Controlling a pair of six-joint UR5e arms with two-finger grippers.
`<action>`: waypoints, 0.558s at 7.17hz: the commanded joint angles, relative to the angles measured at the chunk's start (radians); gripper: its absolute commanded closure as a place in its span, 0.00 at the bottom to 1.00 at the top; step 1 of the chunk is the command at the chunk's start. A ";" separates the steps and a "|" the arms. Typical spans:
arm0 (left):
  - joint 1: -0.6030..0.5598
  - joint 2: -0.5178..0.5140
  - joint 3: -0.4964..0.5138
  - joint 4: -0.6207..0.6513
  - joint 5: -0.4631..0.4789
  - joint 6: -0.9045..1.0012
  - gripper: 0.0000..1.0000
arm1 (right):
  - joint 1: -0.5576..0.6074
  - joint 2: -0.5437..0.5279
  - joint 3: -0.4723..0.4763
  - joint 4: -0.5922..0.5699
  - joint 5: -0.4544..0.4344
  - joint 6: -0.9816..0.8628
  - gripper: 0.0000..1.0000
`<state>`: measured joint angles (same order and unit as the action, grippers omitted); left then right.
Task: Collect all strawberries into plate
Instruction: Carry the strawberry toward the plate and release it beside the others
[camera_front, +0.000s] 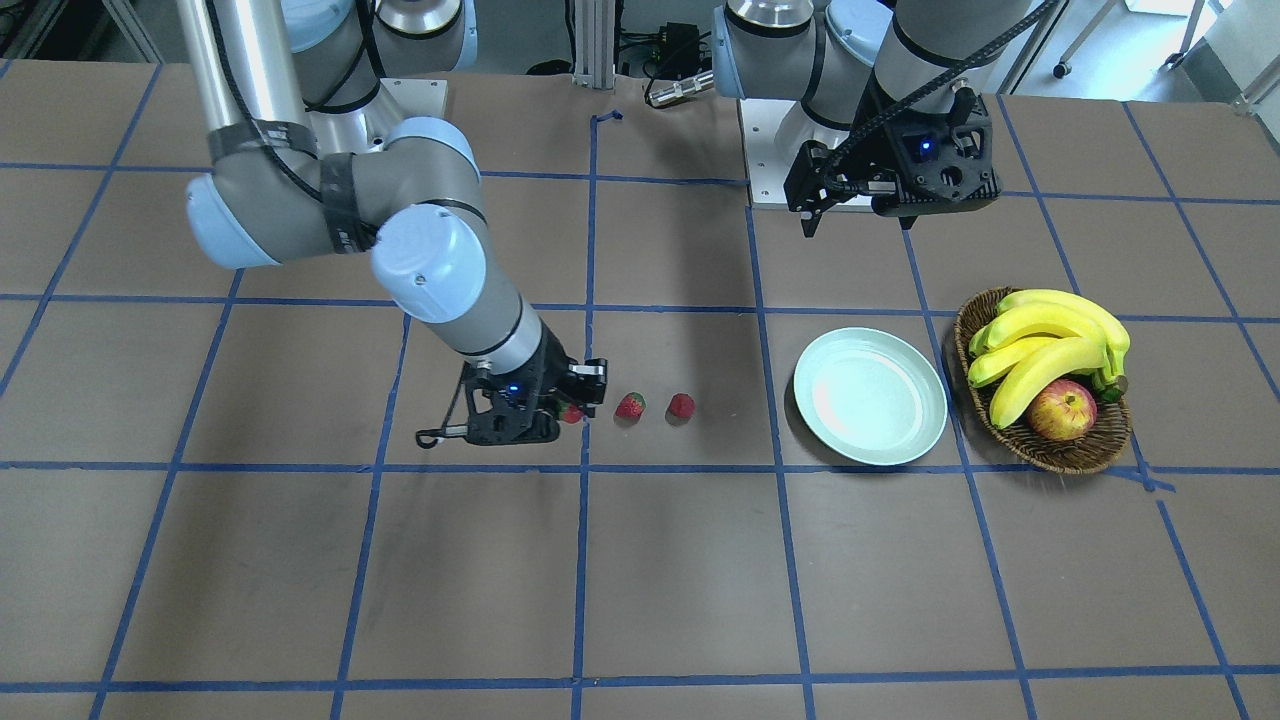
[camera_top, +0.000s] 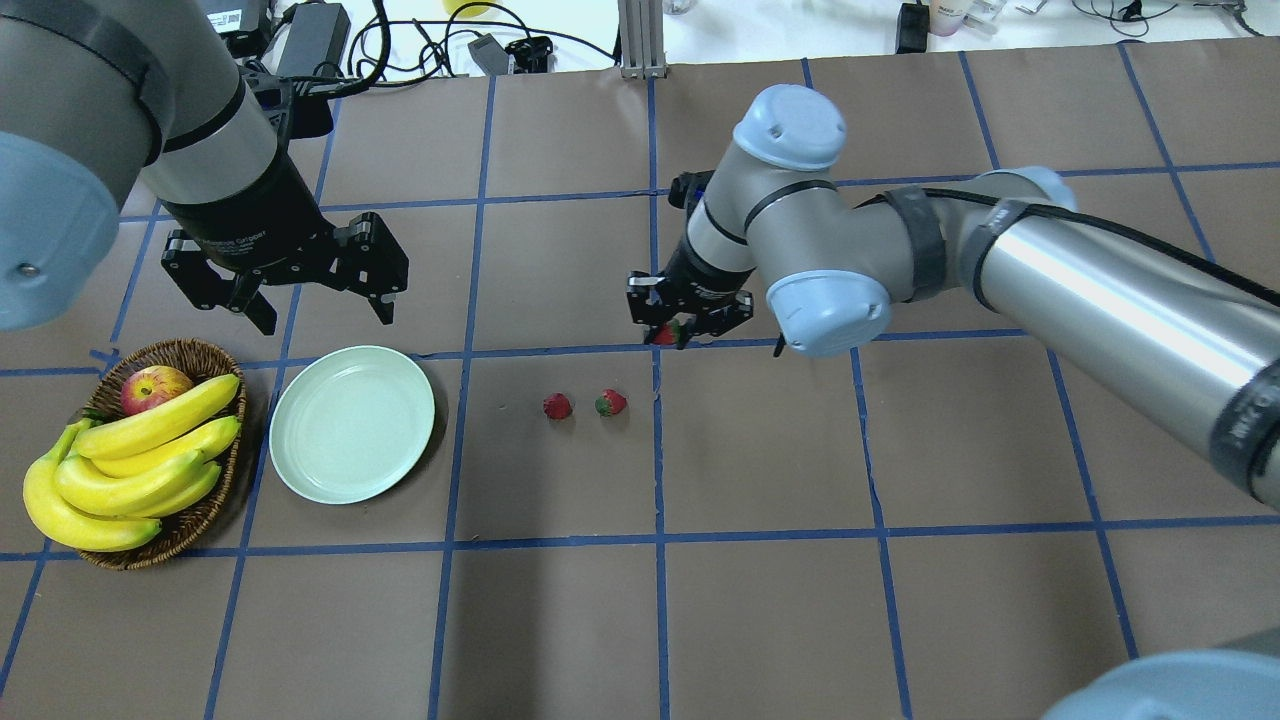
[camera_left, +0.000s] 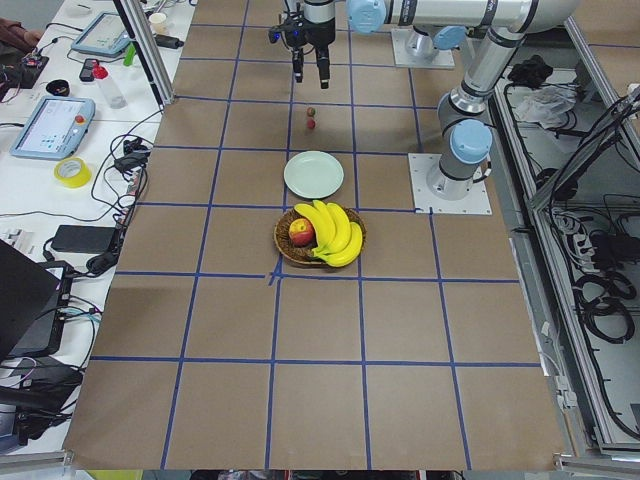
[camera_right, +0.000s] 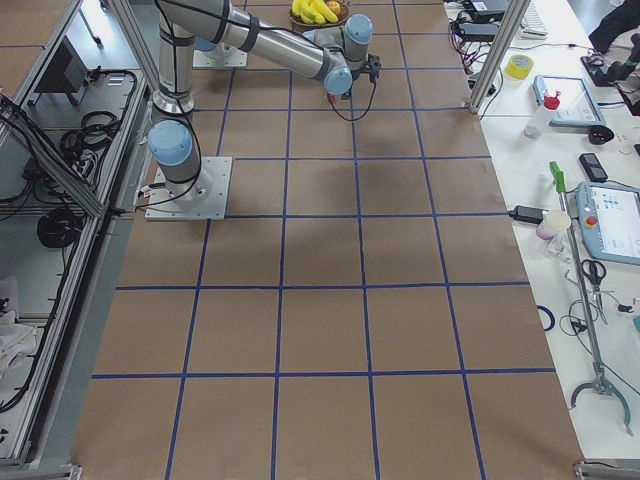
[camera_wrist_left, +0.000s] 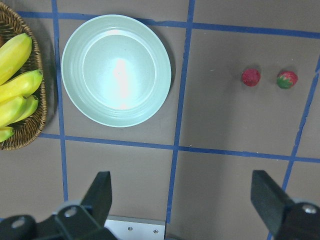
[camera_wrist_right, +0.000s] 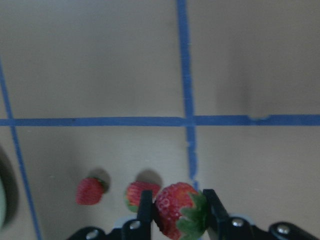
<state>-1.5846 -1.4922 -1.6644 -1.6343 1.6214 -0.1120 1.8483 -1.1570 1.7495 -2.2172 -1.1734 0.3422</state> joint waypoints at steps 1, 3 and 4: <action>0.002 0.001 0.000 0.001 0.000 0.000 0.00 | 0.080 0.091 -0.062 -0.099 0.146 0.101 0.88; 0.000 -0.003 0.000 0.002 -0.001 -0.006 0.00 | 0.173 0.132 -0.114 -0.117 0.106 0.251 0.88; 0.000 0.000 -0.002 0.001 0.003 -0.003 0.00 | 0.208 0.172 -0.122 -0.118 0.091 0.267 0.86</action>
<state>-1.5844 -1.4932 -1.6648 -1.6331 1.6215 -0.1156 2.0127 -1.0237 1.6480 -2.3281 -1.0613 0.5630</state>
